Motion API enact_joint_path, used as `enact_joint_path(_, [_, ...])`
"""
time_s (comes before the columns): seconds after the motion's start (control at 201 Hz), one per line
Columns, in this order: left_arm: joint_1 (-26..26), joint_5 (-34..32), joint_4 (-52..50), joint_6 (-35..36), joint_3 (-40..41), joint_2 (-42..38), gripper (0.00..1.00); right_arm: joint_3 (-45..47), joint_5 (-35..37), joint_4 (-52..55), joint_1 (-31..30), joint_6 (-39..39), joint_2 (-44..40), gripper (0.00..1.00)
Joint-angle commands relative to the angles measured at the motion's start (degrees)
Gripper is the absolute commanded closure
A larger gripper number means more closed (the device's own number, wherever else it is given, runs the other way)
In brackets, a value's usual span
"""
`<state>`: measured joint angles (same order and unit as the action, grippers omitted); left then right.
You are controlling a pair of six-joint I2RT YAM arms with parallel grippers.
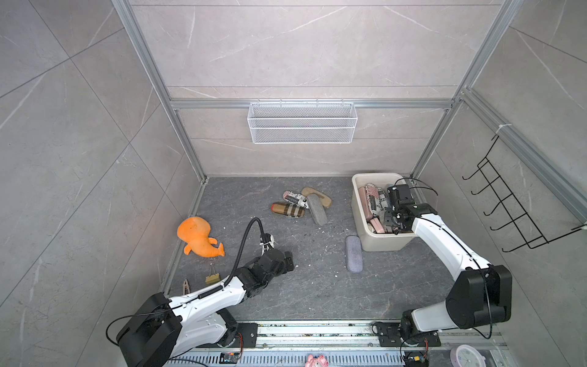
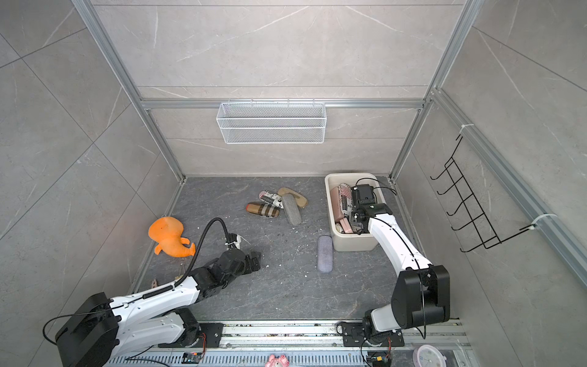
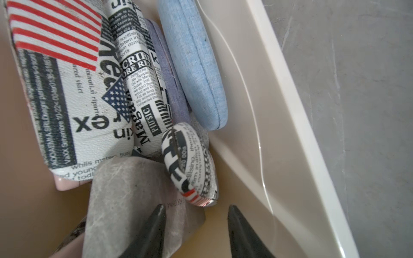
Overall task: Put the glasses cases into the storage boxes
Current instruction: Place the glasses case in the storage box.
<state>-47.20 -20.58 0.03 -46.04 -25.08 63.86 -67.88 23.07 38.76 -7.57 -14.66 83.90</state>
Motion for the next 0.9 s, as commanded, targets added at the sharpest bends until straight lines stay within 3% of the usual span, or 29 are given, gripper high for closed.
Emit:
enact_joint_path(0.0, [0.4, 0.4, 0.6, 0.7, -2.0, -0.1, 0.02, -0.5, -2.8, -1.2, -0.2, -2.0, -0.9, 0.5])
enact_joint_path(0.269, [0.3, -0.3, -2.9, 1.9, -3.2, -2.0, 0.02, -4.4, -7.6, 0.7, -2.2, -3.1, -5.7, 0.47])
enact_joint_path(0.618, [0.4, -4.6, -7.2, 1.4, -0.2, -9.4, 0.02, -11.0, -4.7, 8.8, -14.6, -7.1, -8.1, 0.42])
enact_joint_path(0.897, [0.5, -4.9, -6.5, 1.5, 0.4, -9.9, 0.02, -12.3, -1.1, 16.6, -22.9, -11.0, -10.8, 0.36])
